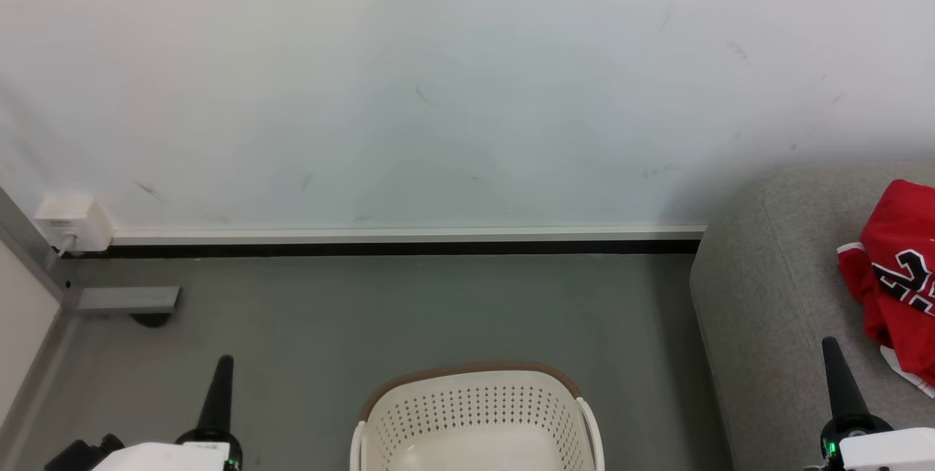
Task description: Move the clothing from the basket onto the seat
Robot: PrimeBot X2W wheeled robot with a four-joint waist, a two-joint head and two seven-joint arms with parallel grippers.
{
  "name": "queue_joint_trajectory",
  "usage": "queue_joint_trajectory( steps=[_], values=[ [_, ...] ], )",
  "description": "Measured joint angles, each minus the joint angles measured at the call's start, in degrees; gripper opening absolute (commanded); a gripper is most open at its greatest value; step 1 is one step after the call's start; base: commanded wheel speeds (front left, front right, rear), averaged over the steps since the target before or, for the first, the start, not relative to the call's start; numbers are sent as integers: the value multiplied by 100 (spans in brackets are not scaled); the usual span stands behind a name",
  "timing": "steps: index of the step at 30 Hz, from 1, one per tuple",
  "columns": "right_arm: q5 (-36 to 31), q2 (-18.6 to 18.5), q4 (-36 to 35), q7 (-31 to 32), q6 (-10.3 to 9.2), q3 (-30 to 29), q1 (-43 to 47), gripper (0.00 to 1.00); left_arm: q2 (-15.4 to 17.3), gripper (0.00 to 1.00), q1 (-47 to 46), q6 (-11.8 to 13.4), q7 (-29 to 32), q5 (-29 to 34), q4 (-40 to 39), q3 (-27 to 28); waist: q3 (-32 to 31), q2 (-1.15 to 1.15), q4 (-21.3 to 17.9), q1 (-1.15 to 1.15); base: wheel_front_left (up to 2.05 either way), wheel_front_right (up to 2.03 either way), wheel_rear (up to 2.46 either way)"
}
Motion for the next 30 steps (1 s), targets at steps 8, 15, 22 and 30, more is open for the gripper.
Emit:
queue_joint_trajectory(
  steps=[8, 15, 22, 30],
  values=[
    [375, 23, 7, 101, 0, -78, -41, 0, 4, 0, -18, -22, 103, -411, -36, -3, 5, 0, 13, 0, 0, 0, 0],
    [671, 44, 12, 197, 0, -131, -65, 0, 7, 0, -31, -51, 198, -743, -70, -4, 8, 0, 24, 0, 0, 0, 0],
    [948, 66, 19, 270, 0, -193, -86, 0, 10, 0, -54, -73, 269, -1072, -103, -2, 12, 0, 35, 0, 0, 0, 0],
    [1261, 101, 30, 355, 0, -258, -94, 0, 13, 0, -68, -86, 365, -1423, -142, -4, 16, 0, 48, -1, 0, 0, 0]
  ],
)
